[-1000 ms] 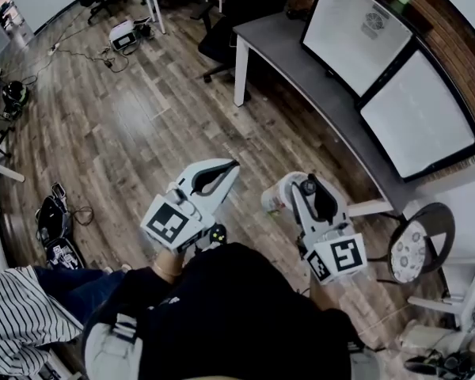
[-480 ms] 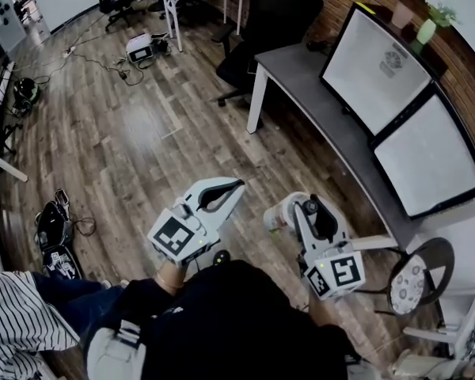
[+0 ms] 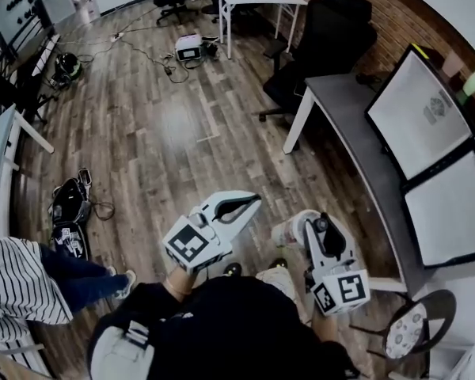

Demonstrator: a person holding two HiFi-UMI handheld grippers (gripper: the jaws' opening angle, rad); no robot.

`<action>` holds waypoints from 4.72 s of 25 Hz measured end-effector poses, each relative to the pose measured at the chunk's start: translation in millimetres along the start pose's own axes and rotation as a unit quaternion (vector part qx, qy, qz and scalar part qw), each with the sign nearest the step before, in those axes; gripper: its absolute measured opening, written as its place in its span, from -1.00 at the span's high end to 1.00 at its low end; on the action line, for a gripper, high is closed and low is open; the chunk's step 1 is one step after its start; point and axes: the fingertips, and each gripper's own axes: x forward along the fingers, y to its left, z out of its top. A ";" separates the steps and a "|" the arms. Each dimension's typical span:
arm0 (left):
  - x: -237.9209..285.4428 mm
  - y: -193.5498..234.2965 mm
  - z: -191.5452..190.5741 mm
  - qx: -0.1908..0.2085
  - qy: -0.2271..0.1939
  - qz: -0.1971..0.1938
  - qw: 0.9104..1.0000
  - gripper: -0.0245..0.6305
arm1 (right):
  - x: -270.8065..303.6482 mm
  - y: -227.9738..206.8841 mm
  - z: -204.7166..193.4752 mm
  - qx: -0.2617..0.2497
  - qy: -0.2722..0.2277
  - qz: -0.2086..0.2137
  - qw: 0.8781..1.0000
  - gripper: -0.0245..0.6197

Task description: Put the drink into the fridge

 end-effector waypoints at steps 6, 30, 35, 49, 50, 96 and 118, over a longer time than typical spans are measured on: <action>3.3 20.8 0.7 0.004 0.006 0.055 0.998 0.93 | 37.1 -11.5 -1.3 0.005 -0.007 0.059 0.998 0.46; 180.4 51.4 16.5 0.020 0.016 0.111 0.993 0.93 | 97.6 -189.9 16.7 0.012 -0.021 0.116 0.993 0.46; 209.7 56.1 16.1 0.020 0.020 0.117 0.993 0.93 | 104.2 -219.9 19.1 0.013 -0.020 0.119 0.993 0.46; 308.3 45.9 9.4 0.015 0.017 0.096 0.995 0.93 | 96.0 -316.5 20.4 0.007 -0.015 0.099 0.995 0.46; 313.8 44.2 9.3 0.015 0.015 0.093 0.995 0.93 | 94.4 -321.5 20.3 0.007 -0.015 0.098 0.995 0.46; 615.3 71.2 5.5 -0.014 0.000 -0.213 0.977 0.93 | 93.5 -565.4 43.6 0.009 -0.008 -0.208 0.978 0.46; 689.6 120.4 2.1 -0.029 -0.004 -0.267 0.963 0.93 | 121.6 -665.6 47.3 0.003 0.010 -0.311 0.950 0.46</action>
